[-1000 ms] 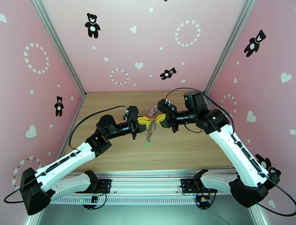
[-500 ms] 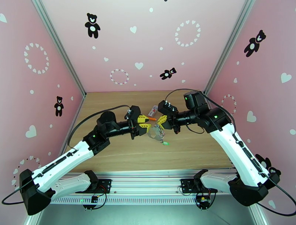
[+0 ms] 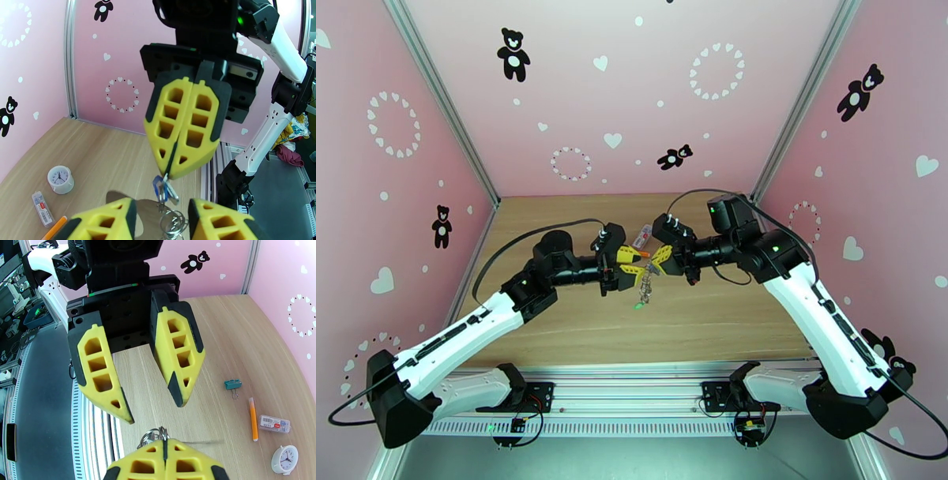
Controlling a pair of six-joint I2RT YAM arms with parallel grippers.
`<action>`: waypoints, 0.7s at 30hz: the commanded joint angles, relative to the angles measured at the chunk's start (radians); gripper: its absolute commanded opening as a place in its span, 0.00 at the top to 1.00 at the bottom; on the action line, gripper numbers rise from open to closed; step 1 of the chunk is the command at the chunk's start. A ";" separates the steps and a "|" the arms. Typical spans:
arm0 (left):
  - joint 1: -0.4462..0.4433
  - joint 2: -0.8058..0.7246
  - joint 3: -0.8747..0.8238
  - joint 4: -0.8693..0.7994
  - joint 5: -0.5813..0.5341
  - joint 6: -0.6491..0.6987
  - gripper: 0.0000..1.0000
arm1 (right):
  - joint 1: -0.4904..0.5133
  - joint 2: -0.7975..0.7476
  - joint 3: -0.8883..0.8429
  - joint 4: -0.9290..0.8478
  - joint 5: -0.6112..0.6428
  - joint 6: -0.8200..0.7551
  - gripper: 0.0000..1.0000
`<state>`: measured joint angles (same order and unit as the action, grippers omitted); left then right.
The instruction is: Remove the keys from the keyring
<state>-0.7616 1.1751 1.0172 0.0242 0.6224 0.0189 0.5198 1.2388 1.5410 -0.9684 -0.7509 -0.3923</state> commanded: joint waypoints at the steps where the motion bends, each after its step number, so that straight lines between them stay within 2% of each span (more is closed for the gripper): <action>1: 0.002 0.032 0.038 -0.043 0.034 0.015 0.60 | 0.010 0.009 0.021 0.034 -0.006 0.015 1.00; 4: 0.002 0.045 0.041 -0.050 0.040 0.019 0.60 | 0.011 0.011 0.020 0.040 -0.001 0.015 1.00; 12: 0.002 0.066 0.060 -0.061 0.025 0.041 0.72 | 0.013 0.014 0.011 0.044 -0.001 0.013 1.00; 16: 0.002 0.076 0.067 -0.063 0.023 0.046 0.73 | 0.013 0.009 -0.005 0.054 0.007 0.014 1.00; 21: 0.002 0.085 0.070 -0.066 0.017 0.052 0.79 | 0.013 0.009 -0.004 0.052 0.008 0.009 1.00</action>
<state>-0.7620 1.2484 1.0561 -0.0242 0.6292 0.0536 0.5282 1.2469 1.5394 -0.9428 -0.7345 -0.3920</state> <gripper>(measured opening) 0.219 0.029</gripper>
